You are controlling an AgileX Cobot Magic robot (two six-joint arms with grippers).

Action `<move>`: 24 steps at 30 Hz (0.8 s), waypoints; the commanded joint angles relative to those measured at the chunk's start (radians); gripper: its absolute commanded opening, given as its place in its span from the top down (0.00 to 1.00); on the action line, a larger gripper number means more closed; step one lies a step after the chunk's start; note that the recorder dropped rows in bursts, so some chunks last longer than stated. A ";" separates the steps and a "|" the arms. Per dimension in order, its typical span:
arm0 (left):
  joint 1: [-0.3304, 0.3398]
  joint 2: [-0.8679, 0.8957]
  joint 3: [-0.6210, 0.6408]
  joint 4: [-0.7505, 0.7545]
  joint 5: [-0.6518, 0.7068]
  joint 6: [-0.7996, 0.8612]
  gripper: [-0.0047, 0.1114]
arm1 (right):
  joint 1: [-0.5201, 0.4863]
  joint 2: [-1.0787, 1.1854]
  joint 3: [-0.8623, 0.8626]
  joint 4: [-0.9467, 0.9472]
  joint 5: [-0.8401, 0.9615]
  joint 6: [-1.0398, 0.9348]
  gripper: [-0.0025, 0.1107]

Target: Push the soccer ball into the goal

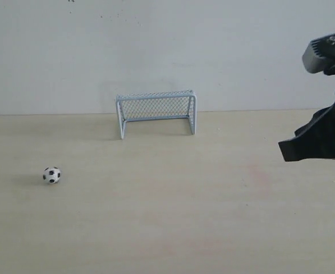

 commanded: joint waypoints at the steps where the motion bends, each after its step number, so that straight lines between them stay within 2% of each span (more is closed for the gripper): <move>1: 0.002 -0.003 0.003 -0.007 0.001 -0.008 0.92 | -0.001 -0.053 0.007 0.003 -0.026 0.008 0.98; 16: 0.002 -0.003 0.003 -0.003 0.001 -0.008 0.92 | -0.001 -0.107 0.007 0.008 -0.018 0.008 0.98; 24: 0.002 -0.003 0.003 -0.003 0.001 -0.008 0.92 | -0.021 -0.345 0.007 0.034 -0.050 0.008 0.98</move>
